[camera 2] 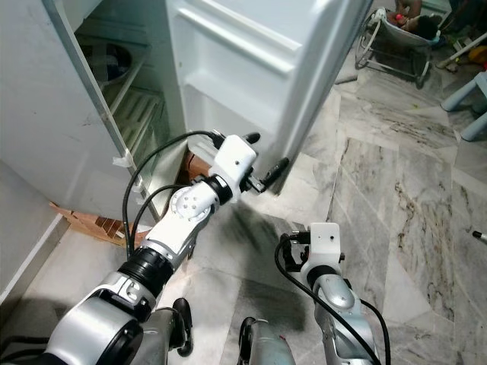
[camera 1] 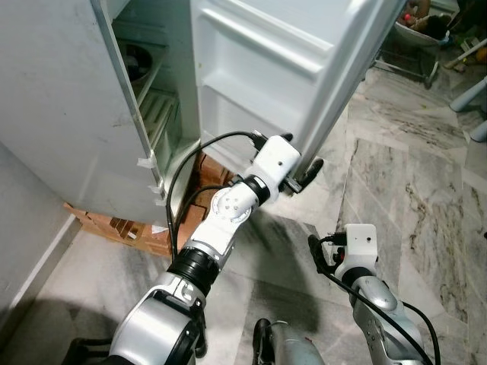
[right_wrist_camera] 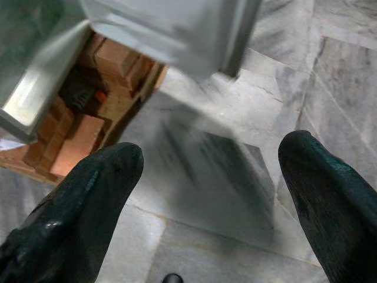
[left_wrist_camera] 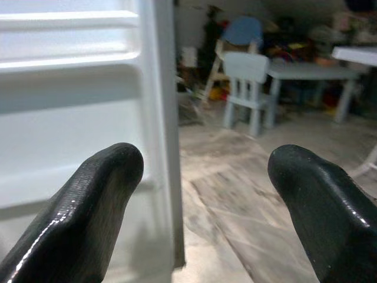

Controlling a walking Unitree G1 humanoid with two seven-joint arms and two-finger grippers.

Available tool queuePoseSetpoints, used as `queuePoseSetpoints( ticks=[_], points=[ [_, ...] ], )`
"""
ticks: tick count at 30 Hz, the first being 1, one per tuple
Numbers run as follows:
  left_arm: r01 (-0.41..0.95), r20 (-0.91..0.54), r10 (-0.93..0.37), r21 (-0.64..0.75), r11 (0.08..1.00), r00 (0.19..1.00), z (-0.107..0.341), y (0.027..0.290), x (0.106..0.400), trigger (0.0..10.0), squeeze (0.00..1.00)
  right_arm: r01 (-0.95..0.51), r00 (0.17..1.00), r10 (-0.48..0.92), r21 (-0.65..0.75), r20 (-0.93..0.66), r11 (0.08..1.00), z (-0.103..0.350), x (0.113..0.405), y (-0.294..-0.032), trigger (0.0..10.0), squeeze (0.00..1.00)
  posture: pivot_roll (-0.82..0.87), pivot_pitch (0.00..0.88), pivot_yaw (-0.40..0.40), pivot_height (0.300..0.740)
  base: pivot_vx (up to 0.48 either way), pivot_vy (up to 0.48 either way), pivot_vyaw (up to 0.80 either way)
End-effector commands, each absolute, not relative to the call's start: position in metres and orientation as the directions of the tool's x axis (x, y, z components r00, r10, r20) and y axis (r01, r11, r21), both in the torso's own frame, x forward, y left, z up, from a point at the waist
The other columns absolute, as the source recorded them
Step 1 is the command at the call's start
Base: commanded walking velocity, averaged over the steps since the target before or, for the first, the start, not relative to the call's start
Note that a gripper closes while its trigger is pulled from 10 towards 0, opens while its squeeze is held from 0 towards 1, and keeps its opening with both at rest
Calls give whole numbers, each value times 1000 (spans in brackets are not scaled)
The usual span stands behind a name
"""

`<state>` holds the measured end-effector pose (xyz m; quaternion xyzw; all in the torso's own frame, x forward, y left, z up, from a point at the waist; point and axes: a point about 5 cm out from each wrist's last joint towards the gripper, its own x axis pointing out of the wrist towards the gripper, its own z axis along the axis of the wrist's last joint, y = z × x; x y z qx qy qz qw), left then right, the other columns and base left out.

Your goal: Restocking fridge

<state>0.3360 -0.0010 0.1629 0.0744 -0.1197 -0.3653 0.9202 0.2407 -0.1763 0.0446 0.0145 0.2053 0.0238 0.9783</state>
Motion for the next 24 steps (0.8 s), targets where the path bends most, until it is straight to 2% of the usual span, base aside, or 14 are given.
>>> queuePoseSetpoints(
  ticks=[1, 3, 5, 6, 7, 8, 9, 10, 12, 17, 22, 24],
  points=[
    [615, 151, -652, 231, 754, 743, 157, 19, 336, 10000, 0, -38, 915, 50, 38, -401, 999, 44, 241, -177, 10000, 0, 45, 166, -82, 740, 0, 0, 0],
    [607, 142, -644, 234, 760, 752, 154, 24, 336, 10000, 0, -39, 917, 50, 35, -397, 999, 44, 242, -176, 10000, 0, 45, 166, -82, 740, 0, 0, 0],
    [559, 126, -592, 223, 798, 796, 143, 42, 335, 10000, 0, -40, 931, 49, 35, -362, 999, 49, 244, -175, 10000, 0, 52, 162, -81, 740, 0, -247, 0],
    [510, 105, -536, 203, 836, 838, 132, 62, 333, 10000, 0, -42, 938, 54, 41, -343, 998, 52, 246, -172, 10000, 0, 56, 159, -79, 740, 240, -360, 0],
    [510, 105, -536, 203, 836, 838, 132, 62, 333, 10000, 0, -42, 938, 54, 41, -343, 998, 52, 246, -172, 10000, 0, 56, 159, -79, 740, 240, -360, 0],
    [445, 80, -463, 176, 878, 883, 122, 83, 330, 10000, 0, -46, 944, 62, 57, -325, 997, 55, 248, -169, 10000, 0, 61, 159, -78, 740, 0, -424, -600],
    [445, 80, -463, 176, 878, 883, 122, 83, 330, 10000, 0, -46, 944, 62, 57, -325, 997, 55, 248, -169, 10000, 0, 61, 159, -78, 740, 0, -424, -600],
    [373, 56, -386, 164, 913, 921, 114, 105, 322, 10000, 0, -55, 949, 75, 72, -306, 996, 57, 250, -165, 10000, 0, 68, 157, -80, 740, 0, -424, -800],
    [358, 52, -371, 169, 918, 927, 112, 110, 319, 10000, 0, -56, 950, 75, 72, -303, 996, 57, 251, -165, 10000, 0, 74, 158, -82, 740, 0, -422, -706],
    [295, 49, -317, 258, 920, 947, 111, 135, 305, 10000, 0, -52, 953, 72, 75, -295, 996, 57, 255, -163, 10000, 0, 103, 164, -90, 740, 0, -421, 0],
    [208, 40, -225, 250, 946, 974, 115, 154, 291, 10000, 0, -47, 959, 68, 80, -276, 996, 61, 259, -159, 10000, 0, 125, 191, -72, 740, 145, -412, 0],
    [164, 32, -176, 236, 958, 984, 119, 159, 280, 10000, 0, -53, 963, 70, 70, -261, 996, 64, 263, -155, 10000, 0, 128, 209, -61, 740, 257, -401, -800]
  ],
)
